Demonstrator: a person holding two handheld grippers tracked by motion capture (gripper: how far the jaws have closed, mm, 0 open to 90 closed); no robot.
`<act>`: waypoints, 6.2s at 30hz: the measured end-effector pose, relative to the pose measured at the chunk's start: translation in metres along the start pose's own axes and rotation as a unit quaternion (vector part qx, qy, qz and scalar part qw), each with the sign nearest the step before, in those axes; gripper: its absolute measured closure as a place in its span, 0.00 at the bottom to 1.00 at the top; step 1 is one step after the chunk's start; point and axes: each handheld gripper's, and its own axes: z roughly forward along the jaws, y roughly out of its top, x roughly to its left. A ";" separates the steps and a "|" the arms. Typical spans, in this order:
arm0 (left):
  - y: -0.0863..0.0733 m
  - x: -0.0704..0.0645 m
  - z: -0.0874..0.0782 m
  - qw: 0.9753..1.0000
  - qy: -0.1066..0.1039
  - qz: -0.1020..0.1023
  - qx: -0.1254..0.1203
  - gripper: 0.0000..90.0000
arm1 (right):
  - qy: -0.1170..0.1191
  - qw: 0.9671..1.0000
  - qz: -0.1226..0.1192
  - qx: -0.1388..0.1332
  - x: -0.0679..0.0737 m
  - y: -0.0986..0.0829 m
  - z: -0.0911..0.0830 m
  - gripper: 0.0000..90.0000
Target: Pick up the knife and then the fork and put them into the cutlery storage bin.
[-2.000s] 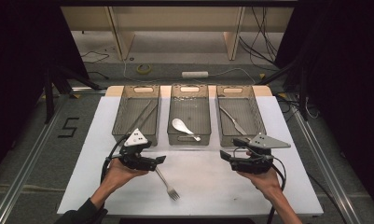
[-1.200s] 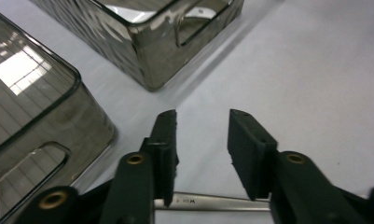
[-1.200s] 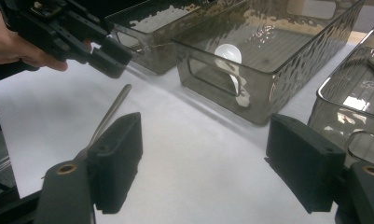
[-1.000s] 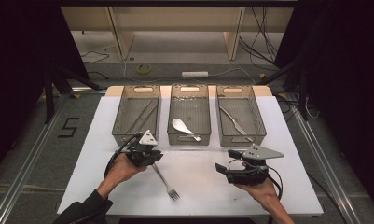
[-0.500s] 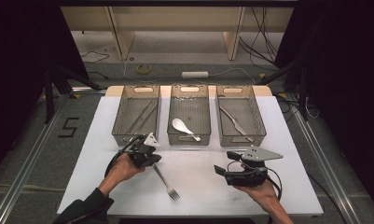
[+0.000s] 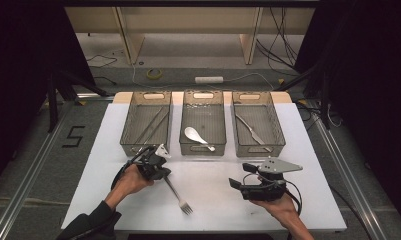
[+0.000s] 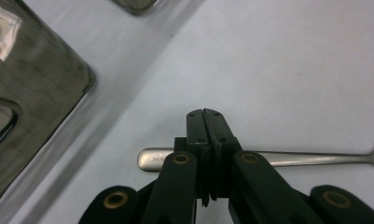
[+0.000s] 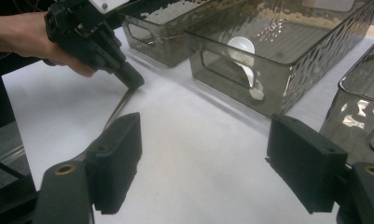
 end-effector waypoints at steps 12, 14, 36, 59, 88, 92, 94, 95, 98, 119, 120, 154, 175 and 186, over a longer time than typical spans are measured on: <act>0.002 0.001 0.001 1.000 0.003 0.013 0.009 0.99 | 0.002 1.000 -0.002 0.003 0.001 -0.001 0.001 0.30; 0.002 0.001 0.003 1.000 0.004 0.014 0.013 0.99 | 0.002 1.000 -0.001 0.004 0.001 -0.001 0.002 0.30; -0.016 -0.008 -0.017 0.992 -0.019 0.006 0.123 0.99 | 0.002 1.000 -0.005 0.005 0.001 0.000 0.000 0.30; -0.032 -0.047 -0.029 0.982 -0.055 0.033 0.176 0.98 | 0.000 1.000 -0.011 0.007 0.002 0.001 0.001 0.30; -0.028 -0.065 -0.027 0.977 -0.049 0.085 0.187 0.79 | 0.005 1.000 -0.013 0.010 0.003 0.001 0.002 0.30; -0.026 -0.068 -0.026 0.976 -0.042 0.094 0.192 0.81 | 0.004 1.000 -0.014 0.012 0.003 0.001 0.002 0.30; -0.026 -0.067 -0.026 0.976 -0.044 0.095 0.191 0.82 | 0.004 1.000 -0.014 0.013 0.003 0.001 0.002 0.30; -0.027 -0.067 -0.026 0.976 -0.045 0.095 0.190 0.83 | 0.004 1.000 -0.016 0.011 0.003 0.001 0.003 0.30; -0.026 -0.067 -0.026 0.975 -0.046 0.100 0.192 0.84 | 0.005 1.000 -0.016 0.012 0.003 0.001 0.003 0.30; -0.020 -0.064 -0.029 0.983 -0.060 0.084 0.151 0.90 | 0.006 1.000 -0.016 0.010 0.004 0.002 0.002 0.31; -0.019 -0.064 -0.030 0.984 -0.060 0.082 0.145 0.90 | 0.007 1.000 -0.017 0.011 0.004 0.002 0.002 0.31; 0.045 -0.079 -0.034 0.981 -0.092 0.114 0.128 0.91 | 0.036 0.957 -0.280 0.066 0.085 0.005 0.060 0.33; 0.056 -0.094 -0.036 0.976 -0.110 0.128 0.134 0.90 | 0.000 0.897 -0.425 0.118 0.098 -0.007 0.089 0.75; 0.057 -0.098 -0.037 0.976 -0.118 0.130 0.128 0.90 | 0.000 0.874 -0.468 0.133 0.101 -0.012 0.090 0.94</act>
